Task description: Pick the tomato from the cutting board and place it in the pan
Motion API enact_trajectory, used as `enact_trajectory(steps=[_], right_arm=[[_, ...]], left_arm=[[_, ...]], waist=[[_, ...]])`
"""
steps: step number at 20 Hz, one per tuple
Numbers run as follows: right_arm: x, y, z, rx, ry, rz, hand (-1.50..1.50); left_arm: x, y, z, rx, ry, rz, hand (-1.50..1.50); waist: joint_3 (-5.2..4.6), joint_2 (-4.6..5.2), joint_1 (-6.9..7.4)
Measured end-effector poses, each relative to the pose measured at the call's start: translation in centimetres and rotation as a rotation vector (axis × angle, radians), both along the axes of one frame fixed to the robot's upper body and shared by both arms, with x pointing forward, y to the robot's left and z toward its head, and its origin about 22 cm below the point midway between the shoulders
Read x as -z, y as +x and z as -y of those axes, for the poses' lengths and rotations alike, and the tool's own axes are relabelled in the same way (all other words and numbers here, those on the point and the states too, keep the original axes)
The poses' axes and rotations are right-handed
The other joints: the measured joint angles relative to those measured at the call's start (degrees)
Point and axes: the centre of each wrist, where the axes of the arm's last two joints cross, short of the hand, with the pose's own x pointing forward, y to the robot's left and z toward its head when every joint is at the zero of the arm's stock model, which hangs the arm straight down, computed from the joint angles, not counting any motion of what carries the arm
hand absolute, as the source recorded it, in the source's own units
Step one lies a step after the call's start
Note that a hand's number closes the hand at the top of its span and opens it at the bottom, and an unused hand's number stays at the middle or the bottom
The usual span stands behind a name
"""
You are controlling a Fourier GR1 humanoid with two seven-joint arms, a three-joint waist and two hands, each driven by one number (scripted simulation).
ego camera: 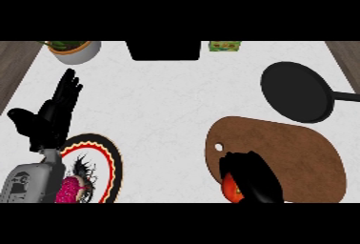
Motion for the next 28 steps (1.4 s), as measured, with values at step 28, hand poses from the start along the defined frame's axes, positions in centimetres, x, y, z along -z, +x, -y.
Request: enact_trajectory(steps=[28], right_arm=[[-7.6, 13.0, 16.9, 0.423, 0.477, 0.467, 1.5]], left_arm=[[-0.1, 0.4, 0.9, 0.022, 0.004, 0.018, 0.0]], waist=[[0.16, 0.77, 1.46]])
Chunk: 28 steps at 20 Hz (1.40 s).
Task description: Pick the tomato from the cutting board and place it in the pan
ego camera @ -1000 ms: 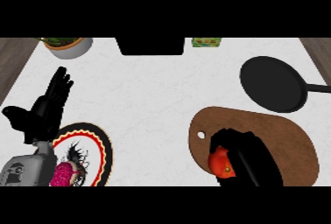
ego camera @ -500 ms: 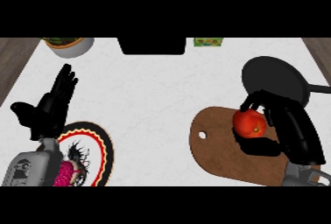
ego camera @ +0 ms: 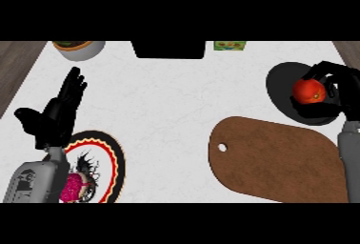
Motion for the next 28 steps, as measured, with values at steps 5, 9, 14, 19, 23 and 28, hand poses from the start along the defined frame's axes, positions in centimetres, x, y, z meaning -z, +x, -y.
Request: enact_trajectory(steps=[5, 9, 14, 19, 23, 28], right_arm=[[1.0, 2.5, 4.6, 0.095, -0.104, 0.026, 1.5], [1.6, 4.0, 7.2, 0.15, -0.14, 0.028, 1.5], [4.0, 4.4, 8.3, 0.184, -0.136, 0.03, 1.5], [5.8, 4.3, 9.0, 0.173, -0.034, -0.057, -1.5], [7.2, 3.8, 9.3, 0.099, 0.088, -0.201, -1.5], [7.5, 3.7, 9.7, 0.043, 0.157, -0.229, -1.5]], left_arm=[[-0.5, 0.5, -0.2, 0.018, 0.0, 0.009, 0.0], [-0.6, 0.8, 0.7, 0.038, -0.005, 0.013, 0.0], [-1.0, 1.3, 1.4, 0.061, -0.004, 0.023, 0.0], [-0.6, 1.2, 1.9, 0.071, -0.009, 0.03, 0.0], [-0.7, 1.3, 2.1, 0.076, -0.012, 0.037, 0.0], [-0.9, 1.4, 1.8, 0.075, -0.011, 0.035, 0.0]], waist=[[0.08, 0.45, 1.14], [0.15, 0.84, 2.16], [0.27, 1.42, 3.12], [0.35, 1.77, 3.96], [0.4, 1.84, 4.05], [0.45, 1.92, 4.14]])
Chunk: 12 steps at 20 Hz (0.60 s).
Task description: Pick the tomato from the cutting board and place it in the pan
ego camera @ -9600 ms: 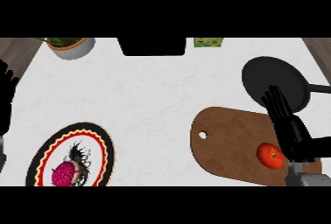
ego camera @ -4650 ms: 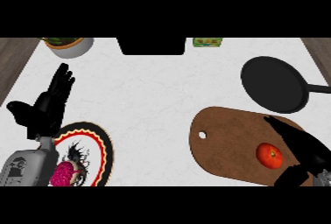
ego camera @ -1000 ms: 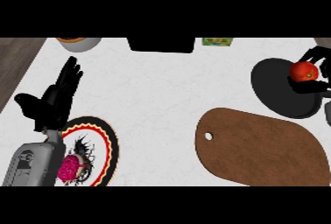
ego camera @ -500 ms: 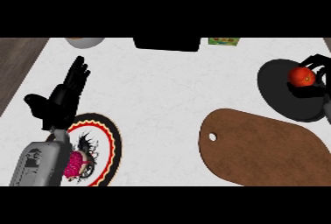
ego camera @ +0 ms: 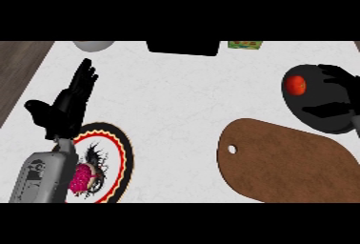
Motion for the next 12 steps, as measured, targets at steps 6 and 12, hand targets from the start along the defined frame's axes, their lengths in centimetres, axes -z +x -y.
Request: enact_trajectory(steps=[6, 12], right_arm=[[0.0, -0.7, 1.2, 0.006, 0.142, 0.156, -1.5], [-0.1, -3.0, 4.6, -0.017, 0.352, 0.226, -1.5]], left_arm=[[0.1, -0.1, -0.4, -0.016, -0.002, -0.01, 0.0], [0.6, -0.3, -1.3, -0.043, 0.001, -0.02, 0.0]], waist=[[-0.01, -0.39, -1.04], [-0.14, -1.03, -2.62]])
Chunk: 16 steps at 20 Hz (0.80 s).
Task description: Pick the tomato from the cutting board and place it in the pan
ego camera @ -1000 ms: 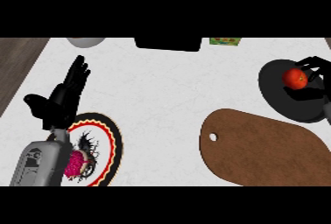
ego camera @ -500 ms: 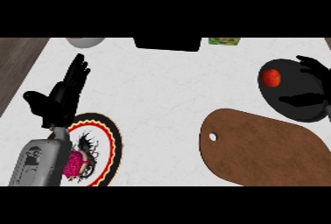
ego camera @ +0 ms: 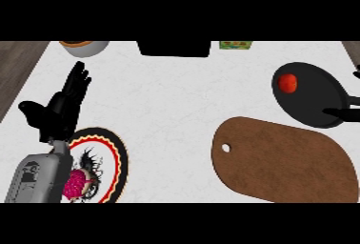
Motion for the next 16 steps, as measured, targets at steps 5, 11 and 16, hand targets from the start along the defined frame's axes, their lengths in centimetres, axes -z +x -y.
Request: enact_trajectory(steps=[5, 11, 16], right_arm=[[0.4, -3.8, 3.9, -0.067, 0.1, 0.003, -1.5], [-0.5, -8.6, 8.3, -0.036, 0.08, -0.033, -1.5], [-0.9, -11.2, 10.2, -0.011, 0.057, -0.055, -1.5]], left_arm=[[0.9, -0.5, -0.7, -0.017, 0.005, -0.01, 0.0], [0.7, -0.9, -1.5, -0.045, 0.006, -0.016, 0.0], [1.4, -1.7, -1.8, -0.054, 0.007, -0.02, 0.0]], waist=[[-0.09, -0.5, -1.14], [-0.2, -1.1, -2.35], [-0.27, -1.34, -2.73]])
